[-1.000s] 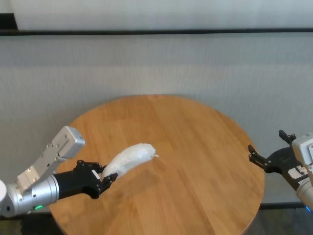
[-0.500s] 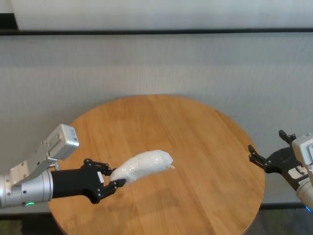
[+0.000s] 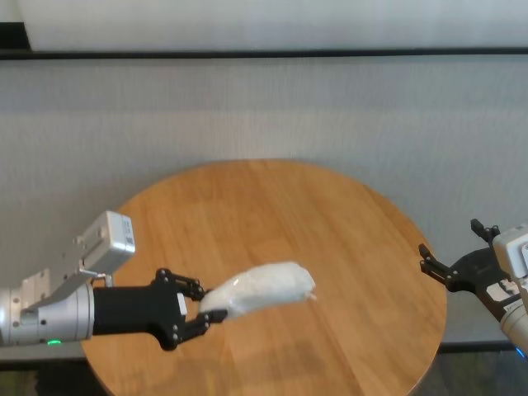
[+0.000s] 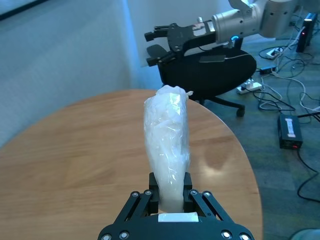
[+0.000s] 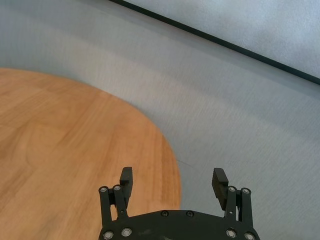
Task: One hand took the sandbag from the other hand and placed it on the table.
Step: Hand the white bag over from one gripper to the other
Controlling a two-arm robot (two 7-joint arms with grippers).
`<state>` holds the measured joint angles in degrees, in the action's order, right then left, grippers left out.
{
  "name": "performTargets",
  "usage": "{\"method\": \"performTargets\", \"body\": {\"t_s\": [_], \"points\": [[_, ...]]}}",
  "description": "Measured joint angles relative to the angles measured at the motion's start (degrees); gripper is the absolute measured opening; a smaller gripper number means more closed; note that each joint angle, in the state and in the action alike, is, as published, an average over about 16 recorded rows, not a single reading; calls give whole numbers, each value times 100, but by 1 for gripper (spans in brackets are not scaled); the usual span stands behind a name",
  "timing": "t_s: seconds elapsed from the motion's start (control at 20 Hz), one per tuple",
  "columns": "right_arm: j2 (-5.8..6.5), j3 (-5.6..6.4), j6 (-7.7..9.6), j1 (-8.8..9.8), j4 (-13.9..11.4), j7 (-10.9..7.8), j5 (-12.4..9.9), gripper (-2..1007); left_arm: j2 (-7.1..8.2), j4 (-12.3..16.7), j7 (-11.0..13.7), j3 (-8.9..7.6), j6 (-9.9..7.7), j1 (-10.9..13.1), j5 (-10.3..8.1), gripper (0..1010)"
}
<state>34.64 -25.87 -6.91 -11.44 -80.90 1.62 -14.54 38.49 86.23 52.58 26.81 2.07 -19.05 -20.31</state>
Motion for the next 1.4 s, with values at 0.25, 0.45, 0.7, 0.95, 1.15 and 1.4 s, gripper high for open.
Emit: {"method": "performTargets", "body": {"t_s": [0.25, 0.45, 0.7, 0.95, 1.15, 1.4], "points": [[0, 0, 0, 0, 0, 0, 0, 1000, 37, 89, 64, 113, 78, -7, -41, 279], [0, 0, 0, 0, 0, 0, 0, 1000, 63, 158, 85, 202, 113, 1, -49, 279], [0, 0, 0, 0, 0, 0, 0, 1000, 89, 227, 40, 313, 102, 2, -9, 278], [0, 0, 0, 0, 0, 0, 0, 1000, 115, 261, -3, 393, 44, -4, 47, 279], [0, 0, 0, 0, 0, 0, 0, 1000, 123, 262, -30, 436, -6, -14, 86, 279], [0, 0, 0, 0, 0, 0, 0, 1000, 122, 255, -32, 439, -27, -16, 100, 279]]}}
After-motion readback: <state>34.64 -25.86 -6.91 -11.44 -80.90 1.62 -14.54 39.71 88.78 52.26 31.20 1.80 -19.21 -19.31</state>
